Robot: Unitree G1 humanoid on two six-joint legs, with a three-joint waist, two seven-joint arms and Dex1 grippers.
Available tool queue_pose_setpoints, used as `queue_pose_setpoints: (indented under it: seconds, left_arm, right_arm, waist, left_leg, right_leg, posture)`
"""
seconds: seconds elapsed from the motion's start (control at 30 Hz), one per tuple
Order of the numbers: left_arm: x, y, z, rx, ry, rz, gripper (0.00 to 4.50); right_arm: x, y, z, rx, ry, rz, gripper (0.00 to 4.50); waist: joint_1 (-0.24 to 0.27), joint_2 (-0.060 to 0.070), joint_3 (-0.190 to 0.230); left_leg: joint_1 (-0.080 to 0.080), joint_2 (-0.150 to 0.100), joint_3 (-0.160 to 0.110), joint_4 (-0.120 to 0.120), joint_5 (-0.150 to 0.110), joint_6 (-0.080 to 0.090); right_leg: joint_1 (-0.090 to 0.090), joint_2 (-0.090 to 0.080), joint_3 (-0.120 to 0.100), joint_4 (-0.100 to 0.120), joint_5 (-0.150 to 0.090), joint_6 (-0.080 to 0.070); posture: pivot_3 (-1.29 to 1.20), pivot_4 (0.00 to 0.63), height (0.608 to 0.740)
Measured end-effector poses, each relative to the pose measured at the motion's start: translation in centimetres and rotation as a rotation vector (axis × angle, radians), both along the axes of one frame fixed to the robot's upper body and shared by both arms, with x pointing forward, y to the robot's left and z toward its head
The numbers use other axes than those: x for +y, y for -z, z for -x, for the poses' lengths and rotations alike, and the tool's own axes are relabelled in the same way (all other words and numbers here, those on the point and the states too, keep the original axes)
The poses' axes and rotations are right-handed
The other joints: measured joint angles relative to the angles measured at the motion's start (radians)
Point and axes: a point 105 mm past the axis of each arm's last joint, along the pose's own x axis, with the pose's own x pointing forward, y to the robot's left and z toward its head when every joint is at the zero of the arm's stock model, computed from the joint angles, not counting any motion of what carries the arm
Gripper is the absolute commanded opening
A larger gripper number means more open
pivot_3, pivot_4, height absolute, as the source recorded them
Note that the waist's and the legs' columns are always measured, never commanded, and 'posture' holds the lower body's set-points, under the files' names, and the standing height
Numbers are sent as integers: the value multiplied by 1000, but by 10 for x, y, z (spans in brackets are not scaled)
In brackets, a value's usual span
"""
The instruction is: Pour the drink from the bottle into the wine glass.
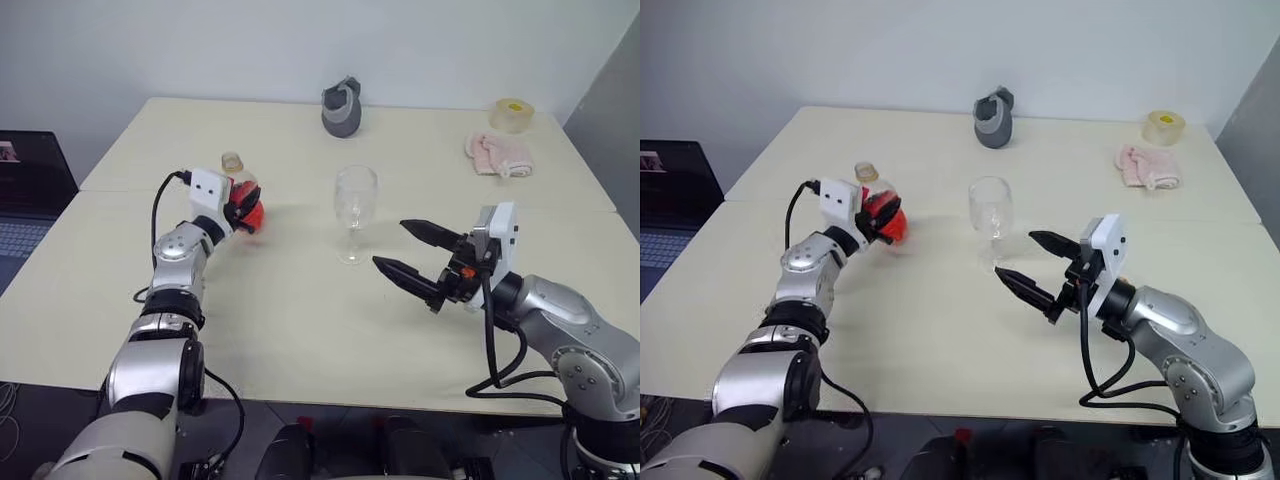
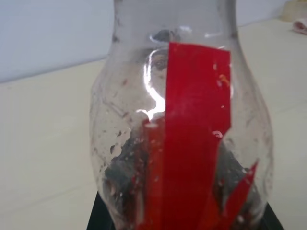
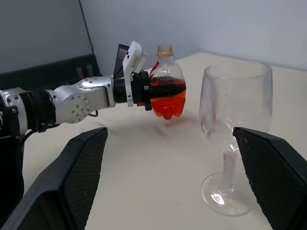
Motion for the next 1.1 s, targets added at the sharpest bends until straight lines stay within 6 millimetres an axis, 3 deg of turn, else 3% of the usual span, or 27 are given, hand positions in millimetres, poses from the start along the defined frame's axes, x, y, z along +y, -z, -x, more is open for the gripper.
queue_pose_setpoints:
  seconds: [0.17,0.27,0.53,0.8,1.1]
  left_arm:
    - [-28,-48,-6,-93,123,-140,1008]
    - [-43,-63,-5,-139,193,-238,1008]
    - [-64,-58,-3,-154,299,-445,1008]
    - [-84,-78,3,-282,361,-616,1008]
    - [-75,-70,2,-333,329,-833,1008]
  right_arm:
    - [2,-9,-9,-38,13,28,4500]
    - [2,-15,-17,-51,34,33,4500]
    - [19,-23,-37,-67,65,25,4500]
    - [26,-24,-53,-71,107,37,4500]
    - [26,-23,-58,-89,130,48,4500]
  waist:
    - [-1,0,0]
    - [-4,0,0]
    - [-21,0,0]
    - [-25,0,0]
    - [-28,0,0]
  left_leg:
    - [0,-1,0,0,0,-1]
    - [0,-1,0,-1,1,-1]
    - [-1,-2,0,0,1,-1]
    - [-11,-7,1,2,2,-1]
    - [-13,-7,1,2,2,0]
  right_leg:
    - [0,0,1,0,0,0]
    - [-1,0,1,0,0,0]
    - [-3,0,2,2,0,0]
    - [-19,-4,7,13,0,0]
    - [-21,-4,7,15,0,0]
  posture:
    - [0,150,740]
    - [0,150,740]
    - [0,150,740]
    - [0,150,740]
    - [0,150,740]
